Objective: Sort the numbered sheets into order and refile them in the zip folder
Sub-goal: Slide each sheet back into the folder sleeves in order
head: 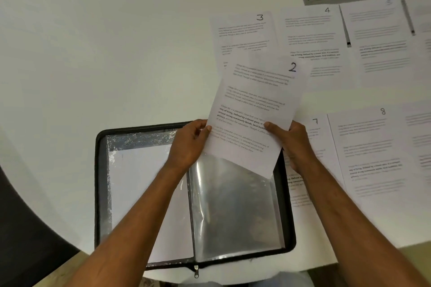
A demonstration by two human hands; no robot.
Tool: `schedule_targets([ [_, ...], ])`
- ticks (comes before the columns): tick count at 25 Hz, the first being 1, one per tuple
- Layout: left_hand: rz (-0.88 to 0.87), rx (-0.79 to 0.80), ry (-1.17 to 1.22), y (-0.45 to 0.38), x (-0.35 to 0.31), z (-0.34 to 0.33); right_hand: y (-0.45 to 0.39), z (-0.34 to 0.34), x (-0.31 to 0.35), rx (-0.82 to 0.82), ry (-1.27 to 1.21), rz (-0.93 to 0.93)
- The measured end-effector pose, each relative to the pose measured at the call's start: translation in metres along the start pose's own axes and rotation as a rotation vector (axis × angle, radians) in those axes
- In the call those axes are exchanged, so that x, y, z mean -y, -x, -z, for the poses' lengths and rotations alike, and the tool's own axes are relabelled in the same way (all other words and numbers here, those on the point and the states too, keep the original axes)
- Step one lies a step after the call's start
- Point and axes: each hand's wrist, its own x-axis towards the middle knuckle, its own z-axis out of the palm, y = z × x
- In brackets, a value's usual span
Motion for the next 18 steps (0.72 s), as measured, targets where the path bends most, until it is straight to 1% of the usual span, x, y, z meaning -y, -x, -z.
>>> schedule_targets([
  [2,-0.214,0.023,-0.247,-0.001,0.011,-0.001,0.006,0.006,-0.003,-0.083,-0.123,-0.031],
  [3,-0.269,0.019,-0.42,-0.001,0.019,-0.003,0.009,0.009,-0.004,-0.131,-0.185,-0.049],
  [5,-0.268,-0.038,-0.779,0.003,0.035,-0.009,0.013,0.014,-0.006,-0.225,-0.281,-0.079],
  [6,-0.246,-0.063,-0.901,0.009,0.04,-0.015,0.014,0.016,-0.007,-0.263,-0.304,-0.086],
  [7,-0.236,-0.076,-0.97,0.015,0.043,-0.02,0.015,0.019,-0.008,-0.293,-0.314,-0.09],
  [9,-0.244,-0.101,-0.991,0.024,0.041,-0.026,0.017,0.023,-0.009,-0.332,-0.332,-0.109],
  [12,-0.257,-0.154,-0.929,0.023,0.038,-0.027,0.016,0.03,-0.012,-0.381,-0.36,-0.108],
  [15,-0.305,-0.189,-0.868,0.021,0.035,-0.027,0.013,0.035,-0.014,-0.389,-0.341,-0.107],
  [18,-0.33,-0.147,-0.834,0.014,0.03,-0.019,0.011,0.037,-0.013,-0.376,-0.381,-0.131],
])
